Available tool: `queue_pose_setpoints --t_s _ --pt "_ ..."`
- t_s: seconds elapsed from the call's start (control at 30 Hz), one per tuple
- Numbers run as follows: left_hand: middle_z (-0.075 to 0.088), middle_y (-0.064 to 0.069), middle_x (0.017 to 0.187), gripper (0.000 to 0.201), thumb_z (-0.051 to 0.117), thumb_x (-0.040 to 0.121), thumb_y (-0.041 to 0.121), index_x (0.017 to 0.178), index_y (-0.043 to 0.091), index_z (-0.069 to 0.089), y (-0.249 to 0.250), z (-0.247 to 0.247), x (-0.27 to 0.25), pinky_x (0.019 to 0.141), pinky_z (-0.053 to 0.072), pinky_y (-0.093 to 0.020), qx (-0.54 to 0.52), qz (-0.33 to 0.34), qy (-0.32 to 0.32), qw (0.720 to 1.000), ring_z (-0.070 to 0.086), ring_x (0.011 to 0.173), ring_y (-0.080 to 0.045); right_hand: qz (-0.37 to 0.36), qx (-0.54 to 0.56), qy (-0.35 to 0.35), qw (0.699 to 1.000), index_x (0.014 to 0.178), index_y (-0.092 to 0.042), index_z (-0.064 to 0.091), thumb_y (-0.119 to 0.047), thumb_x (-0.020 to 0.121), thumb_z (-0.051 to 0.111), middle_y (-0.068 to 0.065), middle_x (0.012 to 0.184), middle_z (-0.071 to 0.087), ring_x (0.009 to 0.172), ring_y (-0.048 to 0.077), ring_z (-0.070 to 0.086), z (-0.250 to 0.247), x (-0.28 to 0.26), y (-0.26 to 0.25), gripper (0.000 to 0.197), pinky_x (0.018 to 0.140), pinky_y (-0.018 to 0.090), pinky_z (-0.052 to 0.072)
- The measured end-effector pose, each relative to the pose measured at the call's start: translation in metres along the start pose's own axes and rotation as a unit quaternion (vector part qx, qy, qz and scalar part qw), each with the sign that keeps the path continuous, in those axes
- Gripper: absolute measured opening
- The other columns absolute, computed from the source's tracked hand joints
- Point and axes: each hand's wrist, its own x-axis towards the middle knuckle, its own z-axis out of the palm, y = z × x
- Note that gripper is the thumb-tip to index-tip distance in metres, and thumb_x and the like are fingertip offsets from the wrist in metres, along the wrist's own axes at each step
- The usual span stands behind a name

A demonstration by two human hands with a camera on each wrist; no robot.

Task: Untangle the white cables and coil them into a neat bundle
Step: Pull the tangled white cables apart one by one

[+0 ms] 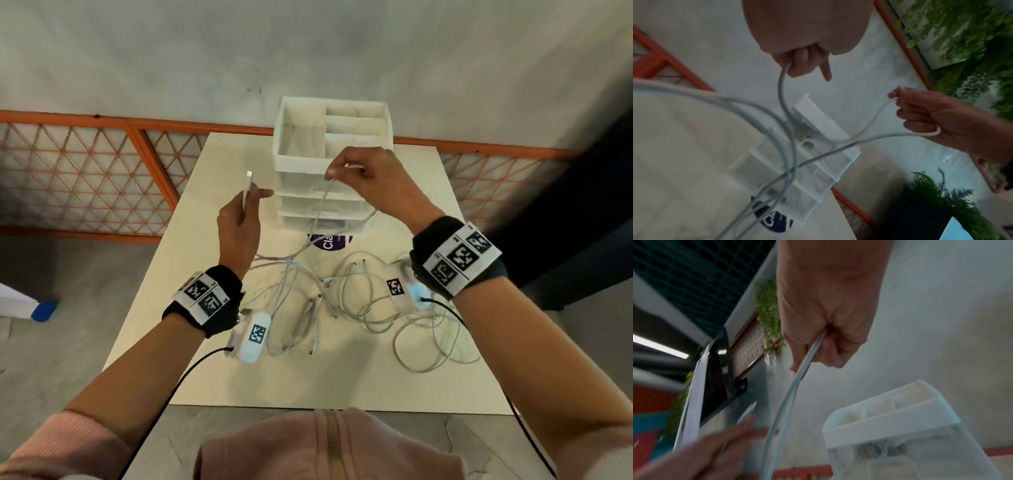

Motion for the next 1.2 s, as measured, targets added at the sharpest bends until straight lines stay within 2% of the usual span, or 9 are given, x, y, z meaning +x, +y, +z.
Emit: queue_pose_setpoints --t_s 0.23,0.33,0.53,0.7,0.77,0.87,0.97,1.1,1.2 --pt "0.036 0.005 0.052 0.022 0.048 0.098 0.026 0.085 0.024 0.065 0.021 0.023 -0.006 0.039 0.018 -0.018 -0.038 -0.006 -0.296 0.954 0.019 0.041 -0.007 0.022 0.063 0.054 0.996 0.113 -0.004 0.037 -0.02 0.101 0.038 -0.004 0.055 0.03 0.047 0.009 0.029 0.019 -0.003 -0.003 0.02 0.049 0.016 0.028" --pt "0.034 0.002 0.059 0.022 0.047 0.099 0.025 0.078 0.027 0.05 0.032 0.022 0.002 0.039 0.018 -0.021 -0.093 0.021 -0.225 0.97 0.022 0.041 -0.005 0.075 0.12 0.021 0.99 0.105 -0.013 0.042 -0.03 0.095 0.052 -0.005 0.057 0.042 0.047 0.005 0.037 0.013 -0.01 -0.002 0.022 0.053 0.015 0.034" --pt "0.044 0.015 0.061 0.014 0.044 0.097 0.033 0.085 0.028 0.046 0.047 0.002 0.049 0.053 0.031 -0.021 -0.085 0.111 0.013 0.99 0.038 0.048 0.005 0.116 -0.013 -0.306 0.945 0.087 -0.008 0.066 -0.023 0.09 0.061 0.002 0.084 0.068 0.07 -0.008 0.057 0.048 -0.041 0.046 0.016 0.071 0.01 0.039" --pt "0.05 0.002 0.062 0.02 0.049 0.096 0.02 0.086 0.007 0.061 0.004 -0.022 0.048 0.053 0.034 -0.018 0.095 0.075 0.089 0.989 0.053 0.055 0.0 0.092 -0.026 -0.12 0.988 0.102 0.0 0.059 -0.007 0.098 0.041 0.013 0.091 0.072 0.083 0.027 0.067 0.044 -0.039 0.069 0.02 0.083 0.039 0.052" --pt "0.061 -0.011 0.069 0.025 0.056 0.093 0.026 0.094 0.005 0.069 -0.024 -0.03 0.044 0.058 0.036 -0.026 0.249 0.007 0.023 0.968 0.064 0.073 -0.028 0.078 -0.003 -0.048 0.996 0.109 -0.001 0.049 -0.006 0.099 0.036 0.011 0.079 0.069 0.077 0.032 0.069 0.029 -0.029 0.055 0.017 0.08 0.05 0.055" --pt "0.069 -0.019 0.086 0.03 0.068 0.085 0.025 0.108 0.006 0.069 -0.033 -0.03 0.032 0.072 0.043 -0.028 0.276 -0.077 -0.05 0.957 0.065 0.087 -0.032 0.039 0.068 0.064 0.995 0.113 -0.003 0.041 -0.007 0.1 0.032 0.002 0.062 0.053 0.055 0.022 0.063 0.007 -0.01 0.023 0.016 0.062 0.037 0.057" --pt "0.062 -0.019 0.07 0.026 0.058 0.093 0.022 0.102 0.0 0.068 -0.015 -0.021 0.026 0.061 0.035 -0.03 0.21 0.021 -0.044 0.976 0.059 0.067 -0.025 -0.031 0.042 0.139 0.989 0.109 -0.006 0.05 -0.013 0.098 0.039 -0.001 0.058 0.046 0.048 0.015 0.047 -0.008 0.005 -0.005 0.017 0.05 0.025 0.043" --pt "0.046 -0.007 0.058 0.025 0.035 0.1 0.032 0.112 0.032 0.057 0.027 -0.013 0.031 0.052 0.031 -0.037 -0.005 0.095 -0.015 0.995 0.036 0.048 -0.019 -0.077 -0.009 0.073 0.994 0.104 -0.009 0.066 -0.017 0.095 0.051 0.001 0.065 0.058 0.056 0.004 0.052 -0.014 0.012 -0.026 0.019 0.058 0.008 0.036" --pt "0.039 0.005 0.05 0.035 0.029 0.103 0.034 0.129 0.027 0.051 0.053 -0.004 0.029 0.045 0.031 -0.021 -0.05 0.11 -0.136 0.983 0.035 0.043 -0.007 -0.066 -0.004 -0.026 0.997 0.101 -0.011 0.068 -0.018 0.093 0.055 0.001 0.067 0.065 0.067 0.017 0.062 0.002 0.004 -0.028 0.017 0.067 0.018 0.045"
